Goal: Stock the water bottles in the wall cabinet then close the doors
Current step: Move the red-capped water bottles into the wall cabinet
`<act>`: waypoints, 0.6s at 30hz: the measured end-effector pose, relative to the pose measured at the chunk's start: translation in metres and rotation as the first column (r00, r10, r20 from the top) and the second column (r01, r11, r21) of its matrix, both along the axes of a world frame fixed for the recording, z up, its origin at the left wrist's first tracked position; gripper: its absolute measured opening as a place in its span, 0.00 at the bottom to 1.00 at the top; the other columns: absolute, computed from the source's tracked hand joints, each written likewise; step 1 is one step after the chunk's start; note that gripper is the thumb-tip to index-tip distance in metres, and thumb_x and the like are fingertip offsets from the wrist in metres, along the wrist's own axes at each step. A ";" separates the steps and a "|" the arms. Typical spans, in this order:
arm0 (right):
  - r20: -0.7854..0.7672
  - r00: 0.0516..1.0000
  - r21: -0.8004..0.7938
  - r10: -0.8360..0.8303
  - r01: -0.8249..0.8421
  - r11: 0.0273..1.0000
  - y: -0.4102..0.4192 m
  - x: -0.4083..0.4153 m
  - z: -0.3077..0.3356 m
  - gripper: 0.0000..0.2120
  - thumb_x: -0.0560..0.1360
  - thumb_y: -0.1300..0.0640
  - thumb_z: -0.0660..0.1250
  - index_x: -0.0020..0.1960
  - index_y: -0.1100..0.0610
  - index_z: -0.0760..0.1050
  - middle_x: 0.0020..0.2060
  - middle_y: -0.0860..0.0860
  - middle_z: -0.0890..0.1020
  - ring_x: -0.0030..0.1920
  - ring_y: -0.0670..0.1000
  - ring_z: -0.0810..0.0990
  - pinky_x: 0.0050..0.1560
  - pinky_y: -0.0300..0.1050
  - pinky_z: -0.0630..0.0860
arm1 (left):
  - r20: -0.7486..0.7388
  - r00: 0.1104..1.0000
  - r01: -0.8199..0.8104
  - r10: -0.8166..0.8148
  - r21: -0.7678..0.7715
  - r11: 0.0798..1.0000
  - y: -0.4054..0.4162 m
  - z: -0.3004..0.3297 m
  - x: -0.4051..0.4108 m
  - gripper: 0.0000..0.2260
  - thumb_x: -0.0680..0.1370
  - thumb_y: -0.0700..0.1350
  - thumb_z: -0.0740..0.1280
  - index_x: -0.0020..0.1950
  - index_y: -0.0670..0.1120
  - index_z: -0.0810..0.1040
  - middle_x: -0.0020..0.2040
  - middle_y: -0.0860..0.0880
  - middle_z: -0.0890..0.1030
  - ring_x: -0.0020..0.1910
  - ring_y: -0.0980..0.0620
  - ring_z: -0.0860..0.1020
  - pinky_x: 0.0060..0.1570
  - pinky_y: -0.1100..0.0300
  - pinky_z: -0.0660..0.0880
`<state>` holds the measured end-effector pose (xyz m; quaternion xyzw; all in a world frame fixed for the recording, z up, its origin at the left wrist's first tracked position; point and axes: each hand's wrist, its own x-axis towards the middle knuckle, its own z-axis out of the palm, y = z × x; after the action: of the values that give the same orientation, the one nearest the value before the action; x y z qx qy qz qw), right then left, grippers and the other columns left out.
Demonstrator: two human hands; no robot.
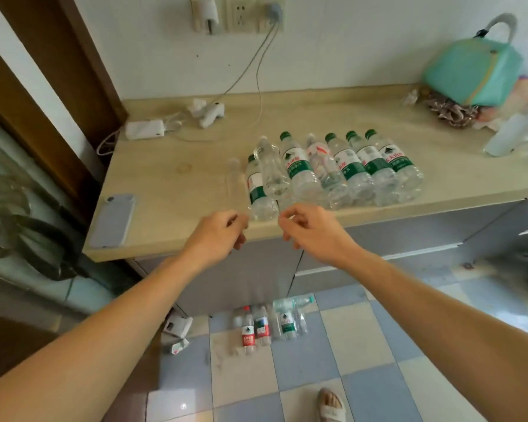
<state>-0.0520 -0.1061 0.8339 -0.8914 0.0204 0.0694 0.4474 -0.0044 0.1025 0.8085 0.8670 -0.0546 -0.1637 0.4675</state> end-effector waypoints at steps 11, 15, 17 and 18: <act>-0.575 0.810 0.049 -0.114 0.174 0.984 -0.101 -0.041 -0.332 0.07 0.83 0.57 0.63 0.54 0.57 0.80 0.41 0.55 0.86 0.35 0.51 0.82 0.38 0.47 0.80 | -0.411 0.902 -0.095 0.132 0.109 0.989 -0.075 -0.295 -0.040 0.17 0.81 0.60 0.65 0.55 0.47 0.80 0.50 0.49 0.85 0.49 0.47 0.84 0.55 0.47 0.81; -0.642 0.757 0.015 -0.119 0.168 0.986 -0.141 -0.035 -0.458 0.07 0.83 0.60 0.63 0.55 0.59 0.79 0.42 0.58 0.85 0.37 0.56 0.82 0.42 0.52 0.81 | -0.372 0.882 -0.240 0.291 0.177 0.955 -0.095 -0.418 -0.034 0.18 0.80 0.60 0.65 0.55 0.45 0.80 0.48 0.48 0.85 0.45 0.49 0.84 0.51 0.48 0.83; -0.664 0.736 -0.017 -0.132 0.161 0.987 -0.156 -0.032 -0.524 0.08 0.83 0.60 0.62 0.56 0.60 0.79 0.42 0.59 0.85 0.37 0.57 0.82 0.39 0.50 0.80 | -0.369 0.874 -0.247 0.318 0.226 0.942 -0.100 -0.486 -0.035 0.16 0.82 0.57 0.65 0.56 0.45 0.79 0.51 0.48 0.84 0.44 0.50 0.83 0.47 0.53 0.83; -0.671 0.728 -0.032 -0.140 0.160 0.987 -0.162 -0.031 -0.556 0.08 0.83 0.60 0.62 0.56 0.61 0.79 0.42 0.59 0.85 0.37 0.56 0.81 0.38 0.49 0.79 | -0.372 0.871 -0.241 0.322 0.248 0.938 -0.101 -0.520 -0.036 0.15 0.82 0.56 0.65 0.57 0.44 0.78 0.52 0.49 0.84 0.43 0.51 0.83 0.43 0.56 0.81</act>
<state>-0.0828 -0.2682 0.2777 -0.7956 0.2509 0.3496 0.4264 -0.0402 0.0018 0.2886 0.8535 0.1875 -0.2749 0.4010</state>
